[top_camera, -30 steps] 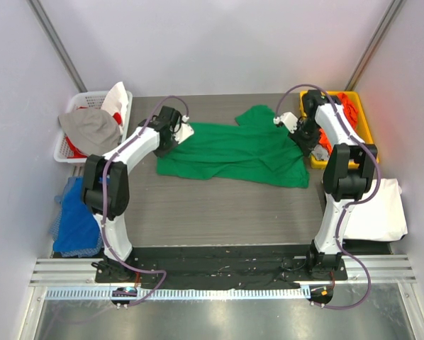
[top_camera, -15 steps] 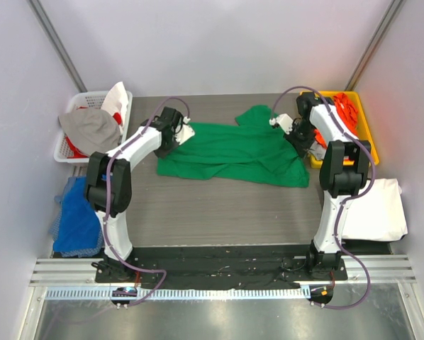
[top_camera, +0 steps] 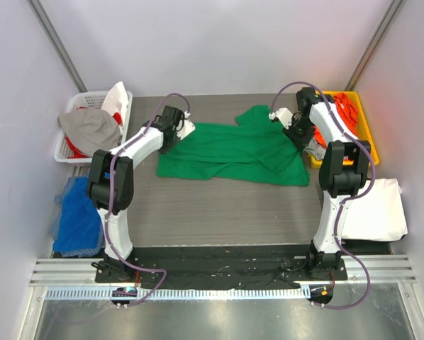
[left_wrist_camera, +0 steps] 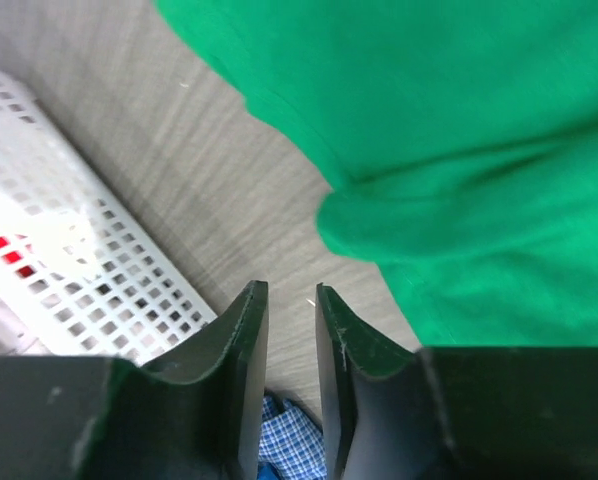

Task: Fold and stack the t-shirts
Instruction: Fold the tshirt

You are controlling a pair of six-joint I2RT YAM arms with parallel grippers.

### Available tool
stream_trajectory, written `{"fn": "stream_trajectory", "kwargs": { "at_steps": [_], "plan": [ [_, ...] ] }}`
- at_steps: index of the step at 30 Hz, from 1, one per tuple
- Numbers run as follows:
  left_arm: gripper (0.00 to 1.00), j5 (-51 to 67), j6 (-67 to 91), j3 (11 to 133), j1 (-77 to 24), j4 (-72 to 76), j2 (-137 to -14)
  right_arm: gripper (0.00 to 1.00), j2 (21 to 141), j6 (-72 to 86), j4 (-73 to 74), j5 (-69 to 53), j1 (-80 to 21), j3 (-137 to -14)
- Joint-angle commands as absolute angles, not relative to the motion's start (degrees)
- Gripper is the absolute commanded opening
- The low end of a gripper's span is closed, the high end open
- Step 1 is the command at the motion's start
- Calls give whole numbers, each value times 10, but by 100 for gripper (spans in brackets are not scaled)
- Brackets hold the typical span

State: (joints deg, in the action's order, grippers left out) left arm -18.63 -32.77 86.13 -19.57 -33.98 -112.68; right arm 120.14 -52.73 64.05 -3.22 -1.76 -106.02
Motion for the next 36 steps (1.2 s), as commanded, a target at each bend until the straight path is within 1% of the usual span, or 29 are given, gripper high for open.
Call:
{"fn": "stream_trajectory", "kwargs": {
  "at_steps": [1,4,6,7,8,9,11,12,16,22,25,28,36],
  "plan": [
    [30,-225,-314,879,-193,-276,-1129,20,1209,-513,615,-20,-18,-1091],
    [32,-226,-303,875,-193,-264,-1121,24,1213,-507,606,-18,-18,-1097],
    [38,-218,-296,868,-193,-262,-1108,25,1218,-505,604,-15,-18,-1103],
    [40,-210,-294,866,-193,-262,-1104,30,1218,-503,602,-14,-18,-1103],
    [41,-207,-293,861,-193,-268,-1096,32,1217,-502,599,-11,-18,-1102],
    [41,-202,-288,853,-193,-272,-1090,38,1216,-500,595,-8,-18,-1101],
    [41,-183,-282,840,-194,-287,-1068,42,1212,-497,590,-6,-18,-1097],
    [42,-174,-278,823,-194,-289,-1060,47,1209,-497,588,-5,-18,-1094],
    [43,-165,-277,772,-200,-292,-1000,52,1187,-487,567,-3,-18,-1059],
    [46,-125,-264,725,-207,-327,-945,54,1123,-477,560,-40,-24,-975],
    [46,-117,-266,721,-223,-336,-943,55,1087,-474,541,-58,-34,-919],
    [46,-108,-263,723,-232,-335,-954,56,1068,-461,517,-61,-55,-888],
    [46,-104,-253,729,-231,-323,-990,57,1069,-432,483,-33,-128,-867]
  ]
}}
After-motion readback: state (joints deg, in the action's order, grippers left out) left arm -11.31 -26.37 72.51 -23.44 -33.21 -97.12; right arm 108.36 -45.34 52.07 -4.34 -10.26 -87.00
